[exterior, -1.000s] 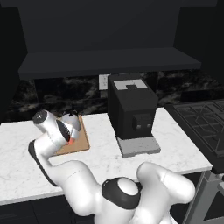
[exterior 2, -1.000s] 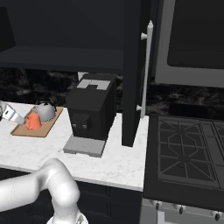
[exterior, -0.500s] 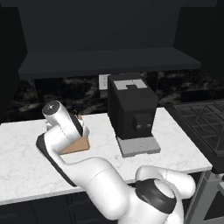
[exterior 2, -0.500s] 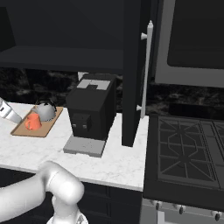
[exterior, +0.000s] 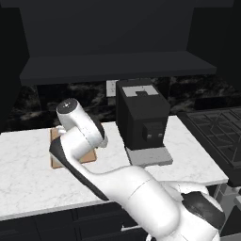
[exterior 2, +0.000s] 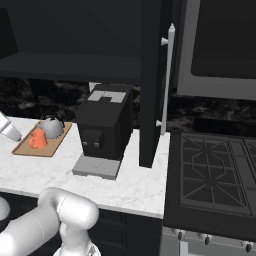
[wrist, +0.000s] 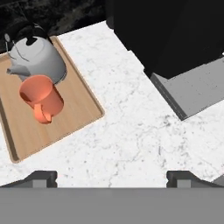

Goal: Pick the kettle from the counter and place it on the tray. Then pick the mug from the cabinet and place it on the tray. Then close the cabinet doors.

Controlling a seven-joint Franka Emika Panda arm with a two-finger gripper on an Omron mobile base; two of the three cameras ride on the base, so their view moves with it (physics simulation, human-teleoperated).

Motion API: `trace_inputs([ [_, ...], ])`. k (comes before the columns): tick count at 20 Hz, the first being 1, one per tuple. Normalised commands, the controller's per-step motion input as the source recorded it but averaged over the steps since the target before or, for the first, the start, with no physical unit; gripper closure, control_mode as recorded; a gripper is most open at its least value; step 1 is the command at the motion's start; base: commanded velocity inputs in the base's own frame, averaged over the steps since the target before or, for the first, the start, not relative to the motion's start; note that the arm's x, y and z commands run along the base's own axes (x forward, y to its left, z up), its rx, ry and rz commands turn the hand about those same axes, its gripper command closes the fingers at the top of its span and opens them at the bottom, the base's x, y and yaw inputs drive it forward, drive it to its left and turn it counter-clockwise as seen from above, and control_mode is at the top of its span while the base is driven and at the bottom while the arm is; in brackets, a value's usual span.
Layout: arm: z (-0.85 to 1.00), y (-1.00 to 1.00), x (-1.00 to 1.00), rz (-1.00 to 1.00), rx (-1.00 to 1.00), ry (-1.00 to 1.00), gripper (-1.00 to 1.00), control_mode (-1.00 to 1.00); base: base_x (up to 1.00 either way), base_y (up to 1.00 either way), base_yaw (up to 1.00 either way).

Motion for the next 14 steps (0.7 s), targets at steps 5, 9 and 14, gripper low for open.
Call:
trace_inputs([
  [5, 0.28, -0.10, -0.41, 0.05, 0.00, 0.08, -1.00, -1.00, 0.00, 0.00, 0.00],
  [9, 0.32, -0.11, -0.43, 0.14, 0.01, 0.00, -1.00, -1.00, 0.00, 0.00, 0.00],
  [14, 0.41, -0.04, -0.41, 0.13, 0.01, 0.00, -1.00, -1.00, 0.00, 0.00, 0.00],
])
